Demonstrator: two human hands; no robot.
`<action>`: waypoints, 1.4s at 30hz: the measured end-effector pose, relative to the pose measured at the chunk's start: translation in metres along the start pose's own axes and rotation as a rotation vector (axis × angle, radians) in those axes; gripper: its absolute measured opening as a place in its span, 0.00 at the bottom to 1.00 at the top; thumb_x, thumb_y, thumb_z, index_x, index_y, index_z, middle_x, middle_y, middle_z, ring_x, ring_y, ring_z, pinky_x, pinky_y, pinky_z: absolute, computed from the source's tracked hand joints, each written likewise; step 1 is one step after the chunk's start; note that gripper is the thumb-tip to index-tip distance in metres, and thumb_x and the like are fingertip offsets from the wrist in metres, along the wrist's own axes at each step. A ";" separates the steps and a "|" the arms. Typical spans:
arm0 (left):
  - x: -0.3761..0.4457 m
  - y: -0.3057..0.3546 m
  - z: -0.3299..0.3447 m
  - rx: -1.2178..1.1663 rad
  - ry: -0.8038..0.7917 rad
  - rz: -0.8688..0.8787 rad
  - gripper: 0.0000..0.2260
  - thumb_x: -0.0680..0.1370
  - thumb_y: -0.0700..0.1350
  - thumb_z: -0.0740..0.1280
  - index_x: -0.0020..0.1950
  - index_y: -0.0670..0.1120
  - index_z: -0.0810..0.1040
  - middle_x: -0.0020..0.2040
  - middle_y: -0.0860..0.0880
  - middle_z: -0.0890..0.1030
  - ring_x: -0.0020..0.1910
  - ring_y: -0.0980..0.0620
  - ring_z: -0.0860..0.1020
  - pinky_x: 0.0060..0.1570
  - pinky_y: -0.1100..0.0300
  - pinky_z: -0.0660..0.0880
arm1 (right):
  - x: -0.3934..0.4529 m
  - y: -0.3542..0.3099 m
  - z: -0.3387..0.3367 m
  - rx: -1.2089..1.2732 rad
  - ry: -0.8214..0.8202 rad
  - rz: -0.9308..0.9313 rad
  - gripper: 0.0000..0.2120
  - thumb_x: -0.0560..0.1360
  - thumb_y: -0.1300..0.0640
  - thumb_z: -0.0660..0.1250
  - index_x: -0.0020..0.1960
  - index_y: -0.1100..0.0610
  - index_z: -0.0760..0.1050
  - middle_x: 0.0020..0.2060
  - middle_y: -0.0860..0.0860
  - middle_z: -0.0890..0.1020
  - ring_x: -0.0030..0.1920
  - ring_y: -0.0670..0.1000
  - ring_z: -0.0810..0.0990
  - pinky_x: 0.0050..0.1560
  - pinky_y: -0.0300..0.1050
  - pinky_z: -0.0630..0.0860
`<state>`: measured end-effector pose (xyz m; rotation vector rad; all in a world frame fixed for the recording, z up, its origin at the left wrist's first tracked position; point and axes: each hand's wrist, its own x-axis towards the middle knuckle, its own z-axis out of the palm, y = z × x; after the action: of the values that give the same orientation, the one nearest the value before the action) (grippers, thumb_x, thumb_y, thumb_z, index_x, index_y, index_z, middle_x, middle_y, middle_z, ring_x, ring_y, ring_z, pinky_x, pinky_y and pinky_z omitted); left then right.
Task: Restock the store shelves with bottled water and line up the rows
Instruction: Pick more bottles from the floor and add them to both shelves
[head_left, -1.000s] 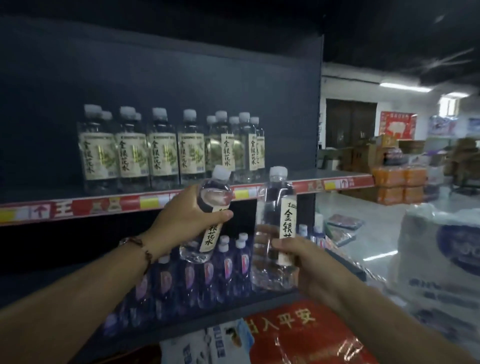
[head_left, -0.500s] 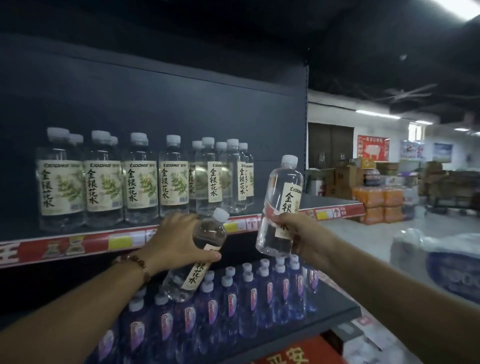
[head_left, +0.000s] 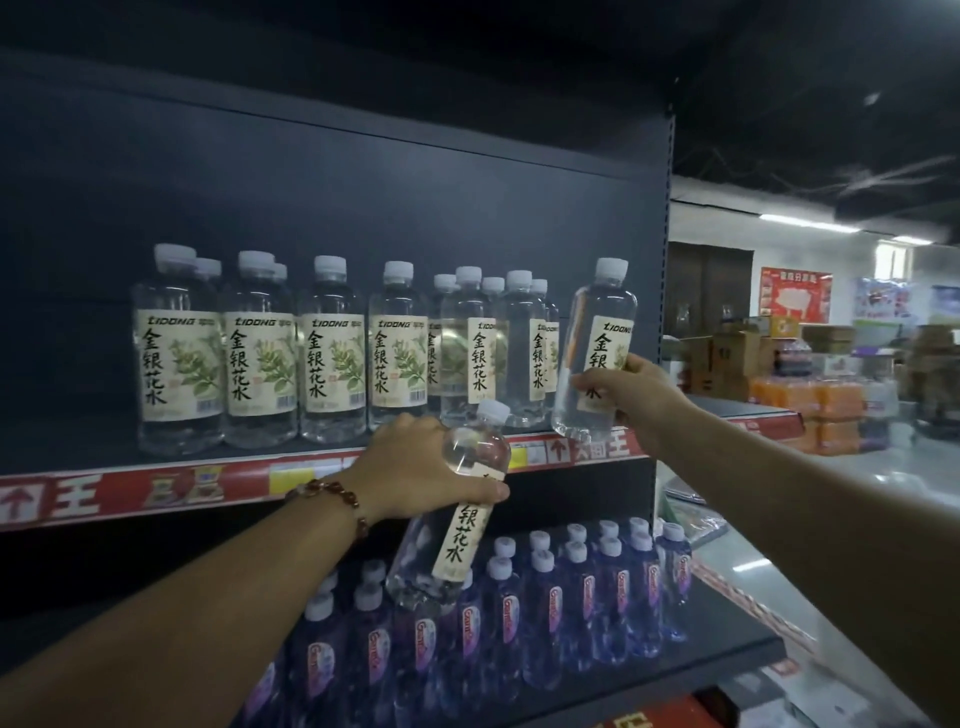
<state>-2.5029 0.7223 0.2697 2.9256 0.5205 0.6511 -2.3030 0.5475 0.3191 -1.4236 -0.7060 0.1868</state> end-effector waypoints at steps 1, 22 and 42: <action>0.001 -0.001 0.001 0.004 0.011 -0.004 0.15 0.64 0.80 0.64 0.42 0.73 0.71 0.53 0.56 0.74 0.58 0.51 0.69 0.55 0.53 0.65 | 0.004 0.000 0.001 -0.031 0.017 -0.003 0.16 0.69 0.62 0.77 0.55 0.59 0.78 0.48 0.55 0.85 0.48 0.55 0.85 0.43 0.48 0.80; 0.005 -0.002 0.004 -0.121 0.039 -0.132 0.32 0.64 0.77 0.68 0.60 0.57 0.76 0.56 0.57 0.71 0.60 0.53 0.63 0.56 0.54 0.60 | 0.076 0.035 0.019 -0.334 0.087 -0.116 0.18 0.74 0.53 0.75 0.60 0.57 0.74 0.49 0.52 0.82 0.43 0.48 0.80 0.37 0.39 0.72; -0.001 0.007 -0.003 -0.140 -0.006 -0.244 0.48 0.63 0.82 0.60 0.73 0.51 0.71 0.72 0.49 0.69 0.75 0.44 0.61 0.72 0.42 0.62 | -0.062 0.039 0.045 -0.523 -0.078 -0.329 0.39 0.78 0.57 0.69 0.81 0.52 0.49 0.74 0.45 0.66 0.64 0.47 0.76 0.56 0.32 0.77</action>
<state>-2.5024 0.7153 0.2729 2.6755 0.7819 0.6186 -2.3645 0.5594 0.2607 -1.7711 -1.0947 -0.2174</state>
